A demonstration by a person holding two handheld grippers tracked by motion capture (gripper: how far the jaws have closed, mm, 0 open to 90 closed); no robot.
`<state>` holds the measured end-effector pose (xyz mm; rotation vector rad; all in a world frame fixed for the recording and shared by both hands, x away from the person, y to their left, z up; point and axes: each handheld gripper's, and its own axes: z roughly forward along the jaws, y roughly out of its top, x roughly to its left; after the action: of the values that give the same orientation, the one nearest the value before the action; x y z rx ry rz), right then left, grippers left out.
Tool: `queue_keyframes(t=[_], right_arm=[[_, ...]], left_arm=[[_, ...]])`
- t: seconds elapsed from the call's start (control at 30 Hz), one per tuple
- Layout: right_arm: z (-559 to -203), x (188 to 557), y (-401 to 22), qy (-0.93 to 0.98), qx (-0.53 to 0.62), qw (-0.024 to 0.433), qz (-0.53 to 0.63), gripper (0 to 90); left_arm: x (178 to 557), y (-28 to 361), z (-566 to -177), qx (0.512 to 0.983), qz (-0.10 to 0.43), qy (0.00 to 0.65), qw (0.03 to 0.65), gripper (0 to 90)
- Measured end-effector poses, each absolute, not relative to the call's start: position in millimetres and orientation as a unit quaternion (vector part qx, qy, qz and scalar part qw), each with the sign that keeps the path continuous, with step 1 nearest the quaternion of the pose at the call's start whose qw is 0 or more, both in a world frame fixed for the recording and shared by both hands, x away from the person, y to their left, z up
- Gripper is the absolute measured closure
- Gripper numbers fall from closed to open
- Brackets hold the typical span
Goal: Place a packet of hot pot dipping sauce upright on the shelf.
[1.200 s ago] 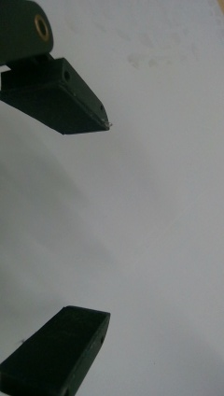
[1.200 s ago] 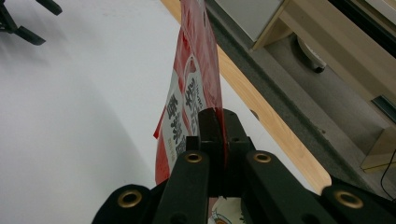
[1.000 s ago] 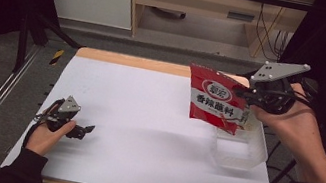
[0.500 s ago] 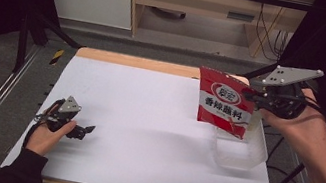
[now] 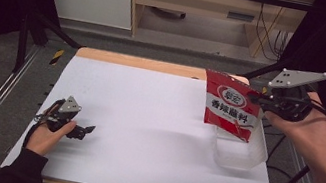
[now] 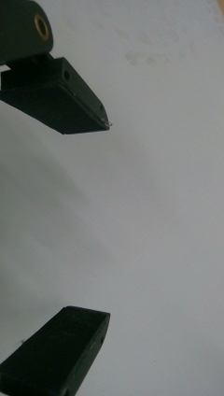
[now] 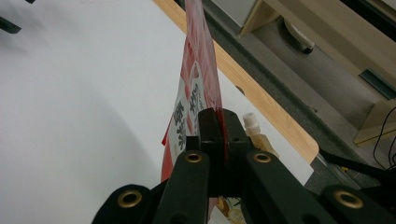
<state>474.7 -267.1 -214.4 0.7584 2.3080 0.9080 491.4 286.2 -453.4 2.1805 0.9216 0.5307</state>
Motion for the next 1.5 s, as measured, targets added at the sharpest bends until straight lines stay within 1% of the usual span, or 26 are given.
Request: queue_keyframes(t=[0.37, 0.8, 0.93, 1.17, 1.33, 1.5], right_arm=[[-217, 482, -289, 0.853, 0.313, 0.238, 0.344, 90.0], [-227, 477, -323, 0.847, 0.342, 0.228, 0.336, 90.0], [-236, 480, -325, 0.846, 0.346, 0.225, 0.337, 90.0], [-262, 487, -324, 0.841, 0.358, 0.212, 0.345, 90.0], [-282, 487, -335, 0.834, 0.379, 0.199, 0.347, 90.0], [-286, 485, -349, 0.826, 0.397, 0.191, 0.351, 90.0]], left_arm=[[492, 287, -453, 0.841, 0.205, 0.356, 0.352, 7.8], [492, 287, -454, 0.842, 0.205, 0.356, 0.350, 7.8], [492, 287, -454, 0.843, 0.205, 0.356, 0.348, 7.8], [492, 287, -454, 0.843, 0.204, 0.356, 0.348, 7.8], [492, 287, -455, 0.844, 0.203, 0.355, 0.347, 7.8], [492, 286, -456, 0.844, 0.203, 0.355, 0.346, 7.8]])
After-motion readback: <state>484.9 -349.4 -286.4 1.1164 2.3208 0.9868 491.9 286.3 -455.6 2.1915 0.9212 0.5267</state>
